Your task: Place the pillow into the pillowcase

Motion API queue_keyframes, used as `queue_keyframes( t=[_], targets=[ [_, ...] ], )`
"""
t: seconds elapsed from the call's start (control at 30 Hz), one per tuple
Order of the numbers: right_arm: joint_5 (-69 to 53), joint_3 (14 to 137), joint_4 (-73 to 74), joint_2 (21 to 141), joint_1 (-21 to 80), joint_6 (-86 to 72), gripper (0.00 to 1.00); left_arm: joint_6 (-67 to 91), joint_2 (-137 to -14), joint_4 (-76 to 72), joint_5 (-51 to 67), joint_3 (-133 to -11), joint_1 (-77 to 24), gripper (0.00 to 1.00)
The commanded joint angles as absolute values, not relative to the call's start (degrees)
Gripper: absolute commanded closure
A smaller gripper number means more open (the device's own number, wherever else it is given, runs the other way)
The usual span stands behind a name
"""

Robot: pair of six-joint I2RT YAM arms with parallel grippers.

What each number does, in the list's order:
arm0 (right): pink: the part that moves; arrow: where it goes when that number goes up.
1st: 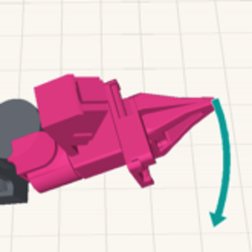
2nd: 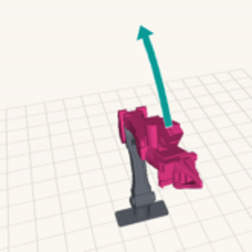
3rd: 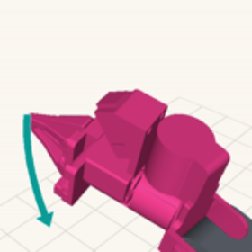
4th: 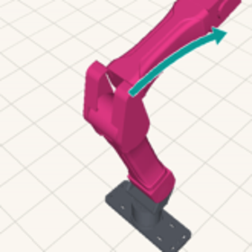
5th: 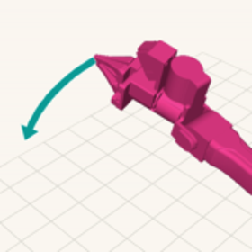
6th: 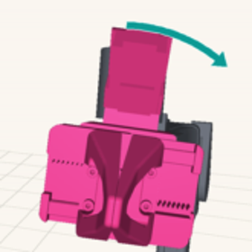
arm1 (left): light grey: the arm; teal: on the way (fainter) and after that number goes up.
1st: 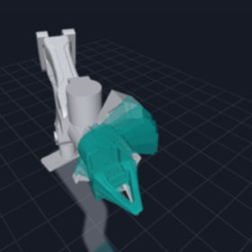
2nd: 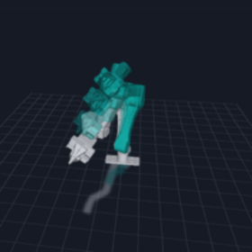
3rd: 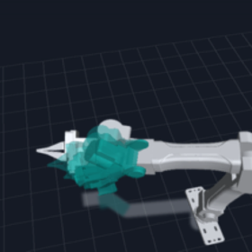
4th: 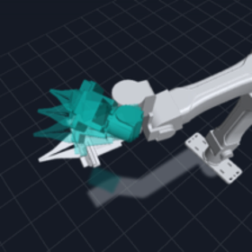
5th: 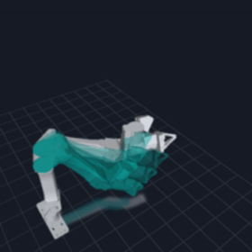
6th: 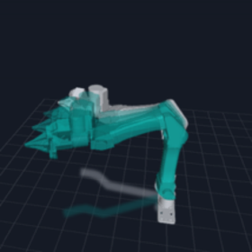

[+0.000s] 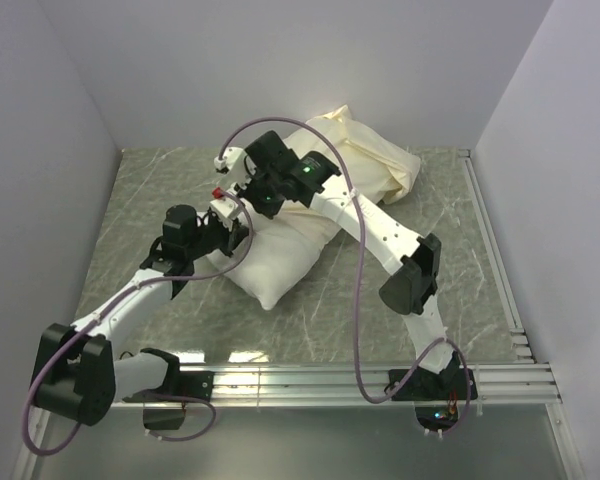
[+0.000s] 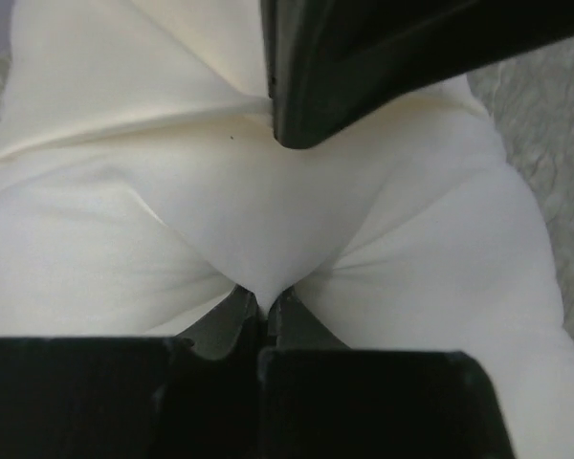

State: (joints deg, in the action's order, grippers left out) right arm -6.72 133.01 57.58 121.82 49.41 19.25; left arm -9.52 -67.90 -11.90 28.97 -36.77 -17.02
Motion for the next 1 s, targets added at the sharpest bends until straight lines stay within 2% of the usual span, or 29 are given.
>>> queue_keyframes(
  t=[0.0, 0.3, 0.4, 0.53, 0.63, 0.67, 0.7, 0.77, 0.87, 0.9, 0.97],
  targets=[
    [-19.85, 133.95, 57.39, 113.74, 51.50, 15.56, 1.00, -0.53, -63.91, -26.72, 26.20, -38.93, -19.42, 0.99],
    [-29.77, 132.89, 58.62, 111.01, 51.16, 13.71, 1.00, -2.90, -61.44, -26.81, 13.72, -33.58, -27.51, 1.00],
    [-34.60, 129.82, 59.85, 109.78, 50.97, 14.33, 1.00, -2.11, -63.10, -21.63, 9.25, -33.84, -28.56, 1.00],
    [-39.27, 130.33, 60.38, 108.19, 51.59, 13.45, 1.00, -4.03, -62.31, -23.55, 7.91, -31.48, -29.44, 1.00],
    [-38.07, 129.30, 61.78, 108.89, 51.15, 15.55, 1.00, -6.32, -63.63, -22.42, 8.08, -31.55, -30.15, 0.99],
    [-37.53, 128.16, 62.31, 109.42, 50.72, 16.51, 1.00, -7.89, -63.72, -19.45, 9.22, -32.07, -30.15, 0.93],
    [-37.27, 126.75, 62.49, 109.60, 49.41, 17.22, 1.00, -9.48, -63.11, -16.73, 9.92, -33.56, -30.15, 0.72],
    [-34.74, 121.92, 61.01, 109.60, 47.47, 17.40, 1.00, -13.08, -60.22, -9.63, 11.94, -33.92, -29.97, 0.58],
    [-32.70, 117.87, 58.29, 109.07, 43.69, 16.70, 1.00, -22.47, -47.50, 1.88, 23.26, -34.01, -28.74, 0.07],
    [-32.78, 117.43, 57.66, 108.90, 42.90, 16.35, 1.00, -26.85, -40.41, 9.42, 25.20, -34.27, -28.74, 0.01],
    [-32.78, 117.16, 56.52, 108.63, 41.75, 15.39, 1.00, -32.49, -33.00, 21.20, 30.38, -35.67, -29.18, 0.01]
  ],
)
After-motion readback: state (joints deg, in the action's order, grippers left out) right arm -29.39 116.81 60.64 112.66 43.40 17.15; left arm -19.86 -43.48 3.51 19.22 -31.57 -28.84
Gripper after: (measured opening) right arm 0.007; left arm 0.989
